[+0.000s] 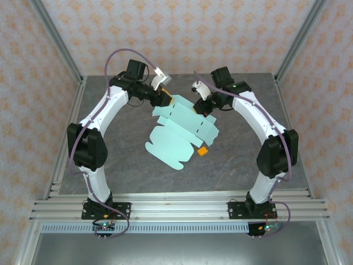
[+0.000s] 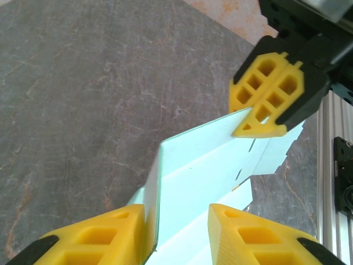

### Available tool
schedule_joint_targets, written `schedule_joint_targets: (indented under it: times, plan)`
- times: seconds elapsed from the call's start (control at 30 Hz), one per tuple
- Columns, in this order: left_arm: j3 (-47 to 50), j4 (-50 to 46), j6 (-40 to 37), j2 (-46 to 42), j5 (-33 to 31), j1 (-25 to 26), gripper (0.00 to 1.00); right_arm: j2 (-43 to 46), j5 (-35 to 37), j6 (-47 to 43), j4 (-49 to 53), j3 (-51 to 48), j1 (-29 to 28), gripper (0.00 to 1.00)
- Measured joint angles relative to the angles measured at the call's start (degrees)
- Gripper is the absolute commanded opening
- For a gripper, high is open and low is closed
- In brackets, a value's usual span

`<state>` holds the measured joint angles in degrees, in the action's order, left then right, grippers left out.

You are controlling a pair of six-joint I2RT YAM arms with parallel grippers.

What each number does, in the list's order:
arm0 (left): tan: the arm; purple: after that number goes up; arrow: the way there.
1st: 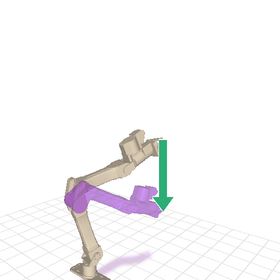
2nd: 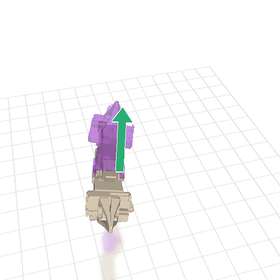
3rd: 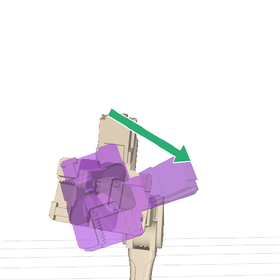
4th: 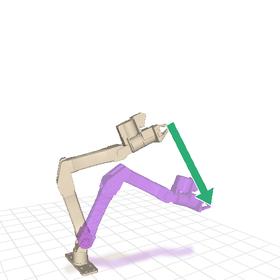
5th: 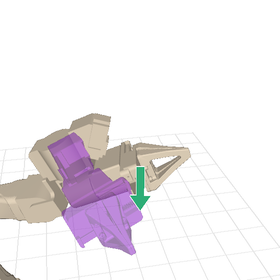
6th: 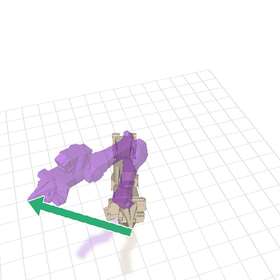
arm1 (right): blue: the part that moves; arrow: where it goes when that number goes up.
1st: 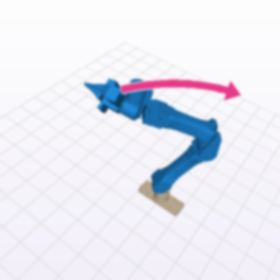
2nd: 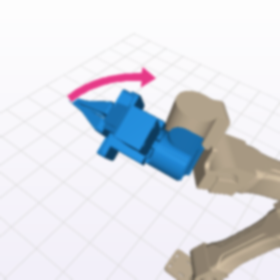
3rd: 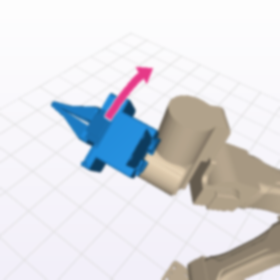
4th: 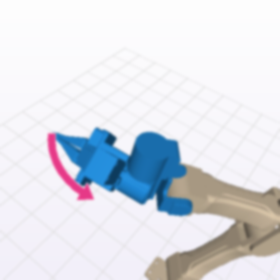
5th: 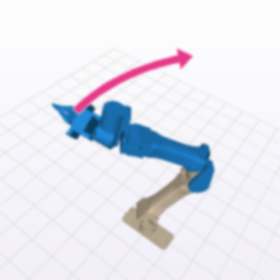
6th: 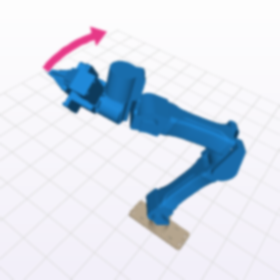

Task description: Fold the paper box

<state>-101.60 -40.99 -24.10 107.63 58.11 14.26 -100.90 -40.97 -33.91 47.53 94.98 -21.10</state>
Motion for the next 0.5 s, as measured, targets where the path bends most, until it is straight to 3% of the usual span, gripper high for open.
schedule_joint_targets:
  times: [0.5]
  plan:
    - [-2.5,-1.2,0.8,0.5,-2.2,2.8,0.40,-0.1,0.5,4.1,-1.1,0.6,-0.7,0.00]
